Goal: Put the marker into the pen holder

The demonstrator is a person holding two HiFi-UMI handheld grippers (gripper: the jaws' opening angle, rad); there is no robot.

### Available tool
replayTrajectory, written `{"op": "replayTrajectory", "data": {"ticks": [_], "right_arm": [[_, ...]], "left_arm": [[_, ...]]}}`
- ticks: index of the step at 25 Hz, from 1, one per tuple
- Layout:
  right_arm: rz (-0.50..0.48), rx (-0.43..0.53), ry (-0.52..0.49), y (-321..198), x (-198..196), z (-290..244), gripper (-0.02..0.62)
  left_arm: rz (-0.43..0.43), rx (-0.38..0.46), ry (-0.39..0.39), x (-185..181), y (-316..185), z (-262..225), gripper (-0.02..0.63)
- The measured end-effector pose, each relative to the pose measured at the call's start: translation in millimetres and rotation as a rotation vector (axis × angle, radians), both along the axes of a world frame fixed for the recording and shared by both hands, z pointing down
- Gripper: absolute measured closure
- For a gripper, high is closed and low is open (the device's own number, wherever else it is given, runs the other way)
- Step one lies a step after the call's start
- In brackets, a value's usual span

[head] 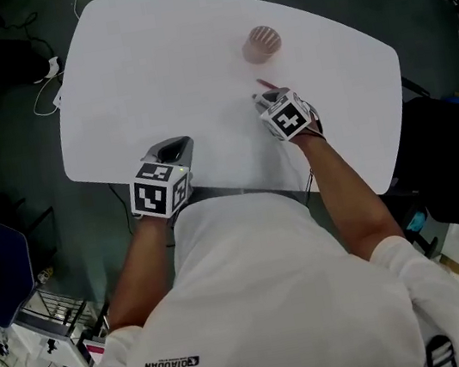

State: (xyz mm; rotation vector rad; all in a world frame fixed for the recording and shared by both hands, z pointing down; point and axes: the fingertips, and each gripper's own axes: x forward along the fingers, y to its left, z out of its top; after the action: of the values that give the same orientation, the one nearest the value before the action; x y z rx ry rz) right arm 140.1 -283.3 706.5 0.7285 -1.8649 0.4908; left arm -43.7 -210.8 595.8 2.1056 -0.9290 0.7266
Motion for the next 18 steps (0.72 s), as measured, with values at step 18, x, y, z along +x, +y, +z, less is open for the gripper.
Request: {"op": "replayTrajectory", "data": {"ticks": [18], "right_arm": [[-0.027, -0.138, 0.050, 1.4, -18.9, 24.3, 0.506]], "left_arm": [[-0.067, 0.015, 0.014, -21.4, 15.2, -5.5, 0.578]]}}
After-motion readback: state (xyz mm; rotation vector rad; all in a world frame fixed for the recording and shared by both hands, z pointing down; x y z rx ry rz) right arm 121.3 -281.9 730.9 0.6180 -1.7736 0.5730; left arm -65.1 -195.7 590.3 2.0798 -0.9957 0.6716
